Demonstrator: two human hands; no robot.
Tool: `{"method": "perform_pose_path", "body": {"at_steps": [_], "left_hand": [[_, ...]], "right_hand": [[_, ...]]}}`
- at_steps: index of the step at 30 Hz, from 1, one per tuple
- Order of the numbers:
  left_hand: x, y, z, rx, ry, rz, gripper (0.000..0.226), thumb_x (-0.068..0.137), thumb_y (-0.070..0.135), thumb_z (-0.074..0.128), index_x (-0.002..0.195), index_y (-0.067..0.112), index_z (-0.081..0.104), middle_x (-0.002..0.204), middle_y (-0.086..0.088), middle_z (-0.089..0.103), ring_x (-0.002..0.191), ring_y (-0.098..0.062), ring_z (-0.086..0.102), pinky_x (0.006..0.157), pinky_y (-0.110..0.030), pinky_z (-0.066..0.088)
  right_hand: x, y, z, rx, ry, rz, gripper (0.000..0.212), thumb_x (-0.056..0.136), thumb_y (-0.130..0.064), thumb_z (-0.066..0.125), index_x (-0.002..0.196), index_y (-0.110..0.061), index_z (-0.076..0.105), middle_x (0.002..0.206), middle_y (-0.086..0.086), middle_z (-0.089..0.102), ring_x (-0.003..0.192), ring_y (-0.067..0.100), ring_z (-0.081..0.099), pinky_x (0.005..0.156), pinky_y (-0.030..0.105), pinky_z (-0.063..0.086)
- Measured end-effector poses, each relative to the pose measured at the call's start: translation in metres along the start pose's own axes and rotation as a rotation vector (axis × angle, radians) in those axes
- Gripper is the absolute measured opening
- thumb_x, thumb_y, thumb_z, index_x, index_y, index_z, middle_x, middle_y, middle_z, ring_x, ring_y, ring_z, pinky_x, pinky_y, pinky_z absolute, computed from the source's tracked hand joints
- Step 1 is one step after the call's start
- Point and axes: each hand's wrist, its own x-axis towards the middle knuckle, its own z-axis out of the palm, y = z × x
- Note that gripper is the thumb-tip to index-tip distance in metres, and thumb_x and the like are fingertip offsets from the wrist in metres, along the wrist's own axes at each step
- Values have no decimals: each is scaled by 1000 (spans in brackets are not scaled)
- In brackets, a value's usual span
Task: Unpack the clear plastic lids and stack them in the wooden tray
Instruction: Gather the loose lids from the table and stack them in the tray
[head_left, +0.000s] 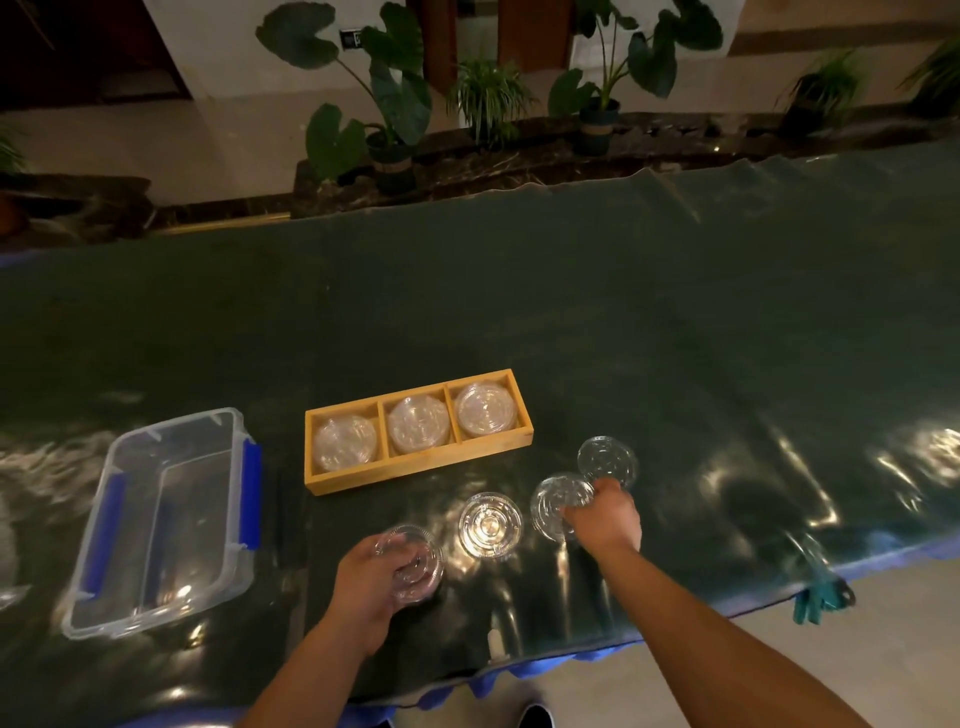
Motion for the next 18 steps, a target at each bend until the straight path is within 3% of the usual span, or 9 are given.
{"method": "perform_pose_path", "body": {"at_steps": [2, 4, 6, 8, 11, 14, 18], "left_hand": [[0, 2, -1, -9, 4, 1, 23, 90, -10, 64, 110, 1, 61, 101, -29, 74, 94, -45, 73, 91, -61, 57], [2, 3, -2, -15, 2, -3, 22, 91, -9, 64, 109, 2, 62, 90, -24, 78, 85, -40, 76, 81, -54, 61], [2, 5, 1, -16, -18, -16, 21, 92, -6, 64, 110, 3, 63, 90, -22, 79, 82, -37, 78, 73, -49, 62], [1, 10, 6, -36, -49, -28, 22, 94, -1, 63, 115, 4, 63, 104, -26, 75, 93, -41, 75, 77, -52, 61], [0, 16, 16, -68, -86, -25, 22, 98, 6, 58, 119, 3, 63, 115, -29, 71, 100, -45, 70, 82, -53, 59], [1, 20, 23, -94, -95, -17, 22, 99, 11, 56, 117, 2, 64, 111, -30, 72, 94, -45, 70, 79, -51, 59], [2, 22, 28, -117, -89, -15, 20, 98, 14, 58, 110, 1, 67, 97, -27, 77, 84, -42, 73, 72, -48, 62]], "right_hand": [[2, 1, -2, 59, -35, 15, 48, 75, -23, 79, 119, -14, 64, 119, 14, 67, 109, 34, 64, 91, 38, 54], [3, 2, -3, 122, -76, 24, 30, 73, -19, 82, 99, -18, 66, 108, 11, 71, 98, 30, 67, 83, 35, 55], [6, 5, -4, 219, -112, 43, 28, 72, -14, 84, 91, -16, 64, 101, 9, 72, 91, 26, 67, 81, 37, 57], [12, 5, -11, 359, -99, 66, 28, 72, -9, 84, 94, -13, 68, 97, 8, 72, 90, 26, 69, 82, 42, 60], [30, 3, -31, 429, 39, 51, 24, 76, -7, 76, 98, -13, 67, 97, 10, 72, 87, 26, 68, 74, 36, 57], [54, 3, -50, 432, 136, 70, 29, 77, -6, 75, 103, -12, 65, 105, 13, 71, 87, 27, 65, 75, 36, 55], [80, 4, -56, 267, 87, 114, 38, 79, -12, 73, 116, -11, 63, 123, 16, 62, 100, 33, 63, 89, 42, 57]]}}
